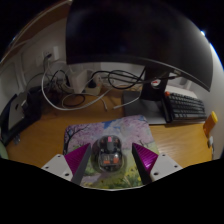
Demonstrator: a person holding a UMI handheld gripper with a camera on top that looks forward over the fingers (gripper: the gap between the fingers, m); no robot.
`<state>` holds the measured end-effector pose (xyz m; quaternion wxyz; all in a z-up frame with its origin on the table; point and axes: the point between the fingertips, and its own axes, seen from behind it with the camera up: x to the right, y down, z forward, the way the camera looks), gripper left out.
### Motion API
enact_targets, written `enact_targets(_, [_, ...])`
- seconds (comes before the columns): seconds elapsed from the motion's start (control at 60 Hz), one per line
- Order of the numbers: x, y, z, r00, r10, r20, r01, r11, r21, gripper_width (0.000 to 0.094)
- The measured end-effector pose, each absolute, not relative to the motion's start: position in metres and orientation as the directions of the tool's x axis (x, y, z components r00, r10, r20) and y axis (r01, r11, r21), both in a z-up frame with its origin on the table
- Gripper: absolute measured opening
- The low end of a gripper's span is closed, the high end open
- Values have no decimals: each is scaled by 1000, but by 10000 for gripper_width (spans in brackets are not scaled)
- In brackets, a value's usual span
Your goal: Arrange mouse
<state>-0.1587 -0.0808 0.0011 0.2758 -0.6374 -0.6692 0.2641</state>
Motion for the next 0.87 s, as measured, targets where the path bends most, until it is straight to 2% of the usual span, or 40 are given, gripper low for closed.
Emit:
enact_targets(0.15, [-111,-77,51,57,998,-8,738,-48,-673,863])
enact_targets(0.3, [-37,-78,100,89,996,-28,761,-86,-643,860])
enact_targets(0.533, [45,-55,137,62,998,13,770,-40,-636,854])
enact_targets(0.867, [74,-2,157,-28,997,66,735,66,-675,854])
